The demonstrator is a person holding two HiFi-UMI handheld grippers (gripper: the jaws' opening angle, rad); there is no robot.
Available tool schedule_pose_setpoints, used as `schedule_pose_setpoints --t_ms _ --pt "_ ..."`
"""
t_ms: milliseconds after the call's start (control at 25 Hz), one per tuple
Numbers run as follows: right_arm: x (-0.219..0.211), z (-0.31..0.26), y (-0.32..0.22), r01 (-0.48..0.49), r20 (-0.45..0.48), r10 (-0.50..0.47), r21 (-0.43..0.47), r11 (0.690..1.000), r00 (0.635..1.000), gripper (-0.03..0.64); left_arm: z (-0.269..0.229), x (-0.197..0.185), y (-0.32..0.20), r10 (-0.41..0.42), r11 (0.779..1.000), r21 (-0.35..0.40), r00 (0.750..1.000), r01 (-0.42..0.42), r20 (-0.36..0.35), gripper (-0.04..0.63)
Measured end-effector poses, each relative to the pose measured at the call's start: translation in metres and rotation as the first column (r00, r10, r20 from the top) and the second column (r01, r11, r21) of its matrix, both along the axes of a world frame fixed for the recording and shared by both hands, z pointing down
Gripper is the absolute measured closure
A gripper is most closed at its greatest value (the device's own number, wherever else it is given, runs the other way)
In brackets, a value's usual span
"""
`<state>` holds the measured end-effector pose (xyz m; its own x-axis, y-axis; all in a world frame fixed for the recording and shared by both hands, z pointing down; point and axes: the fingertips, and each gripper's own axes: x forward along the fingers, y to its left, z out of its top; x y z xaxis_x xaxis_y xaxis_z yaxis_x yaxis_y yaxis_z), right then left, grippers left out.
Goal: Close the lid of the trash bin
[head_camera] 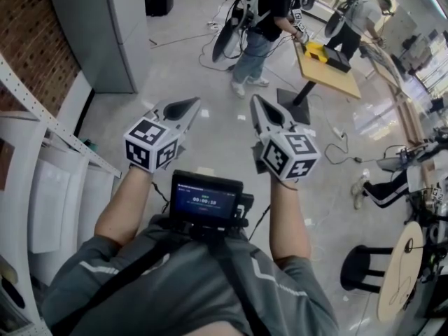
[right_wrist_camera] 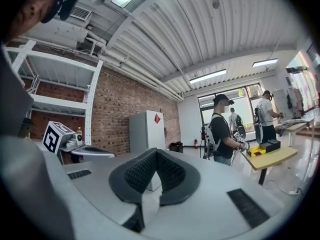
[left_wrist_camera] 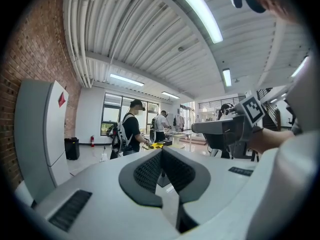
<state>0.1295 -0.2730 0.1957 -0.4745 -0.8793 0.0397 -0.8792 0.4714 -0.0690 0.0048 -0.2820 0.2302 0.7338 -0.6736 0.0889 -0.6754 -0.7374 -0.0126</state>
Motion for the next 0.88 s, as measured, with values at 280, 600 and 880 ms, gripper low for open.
schedule_pose_setpoints --t_ms 280,600,880 --pt "-0.0001 0.0051 0.0010 -0.003 -0.001 0.003 -0.006 1.000 1.000 0.607 -0.0006 0.0023 -0.0004 0.003 1.000 0.006 1.000 -0.003 -0.003 0.589" --pt "0.0003 0.0060 0.0011 -0.010 -0.009 0.009 -0.003 1.000 1.000 0.607 0.0036 0.0047 -0.0026 0.008 1.000 -0.001 1.000 -0.008 -0.008 0.589" --pt "-0.0001 0.0060 0.0003 -0.014 -0.016 0.014 -0.002 1.000 1.000 0.607 0.0018 0.0047 -0.0025 0.011 1.000 0.004 1.000 -0.011 -0.015 0.589"
